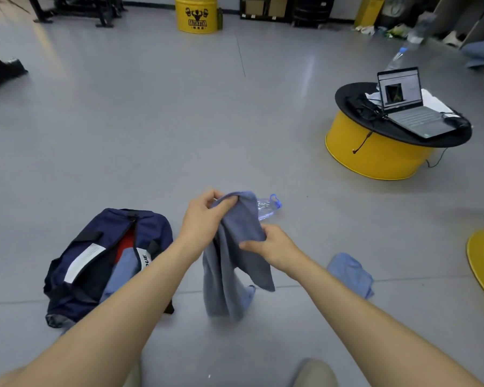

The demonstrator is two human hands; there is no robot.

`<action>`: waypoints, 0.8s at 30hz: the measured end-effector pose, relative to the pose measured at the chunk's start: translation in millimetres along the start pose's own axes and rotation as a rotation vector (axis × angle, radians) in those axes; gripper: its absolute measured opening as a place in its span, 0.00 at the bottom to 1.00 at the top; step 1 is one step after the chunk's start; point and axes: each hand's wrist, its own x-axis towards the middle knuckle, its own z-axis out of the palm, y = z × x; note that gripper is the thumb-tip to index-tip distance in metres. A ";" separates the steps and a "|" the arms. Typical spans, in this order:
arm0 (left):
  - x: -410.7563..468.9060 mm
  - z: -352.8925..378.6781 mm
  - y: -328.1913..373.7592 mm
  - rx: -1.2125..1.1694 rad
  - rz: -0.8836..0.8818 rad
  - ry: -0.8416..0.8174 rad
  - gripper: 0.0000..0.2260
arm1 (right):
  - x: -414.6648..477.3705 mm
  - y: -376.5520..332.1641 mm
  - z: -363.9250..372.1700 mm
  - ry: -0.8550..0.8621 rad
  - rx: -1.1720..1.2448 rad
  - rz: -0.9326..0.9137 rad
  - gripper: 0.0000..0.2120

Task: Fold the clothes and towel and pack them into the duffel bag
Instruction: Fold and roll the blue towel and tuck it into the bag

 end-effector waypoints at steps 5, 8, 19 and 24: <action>8.0 -26.1 -3.8 0.064 0.033 -0.026 0.10 | 4.3 9.0 -8.5 0.053 -0.105 0.027 0.19; 10.1 -36.5 -5.8 0.127 0.071 -0.035 0.07 | 4.0 8.6 -14.4 0.091 -0.206 0.006 0.21; -4.2 -49.9 3.3 0.039 0.015 -0.146 0.06 | -8.6 -7.5 -17.1 0.159 -0.307 -0.188 0.03; 2.5 -58.0 4.0 0.027 0.058 -0.009 0.08 | -5.6 0.9 -21.9 0.118 -0.501 -0.095 0.09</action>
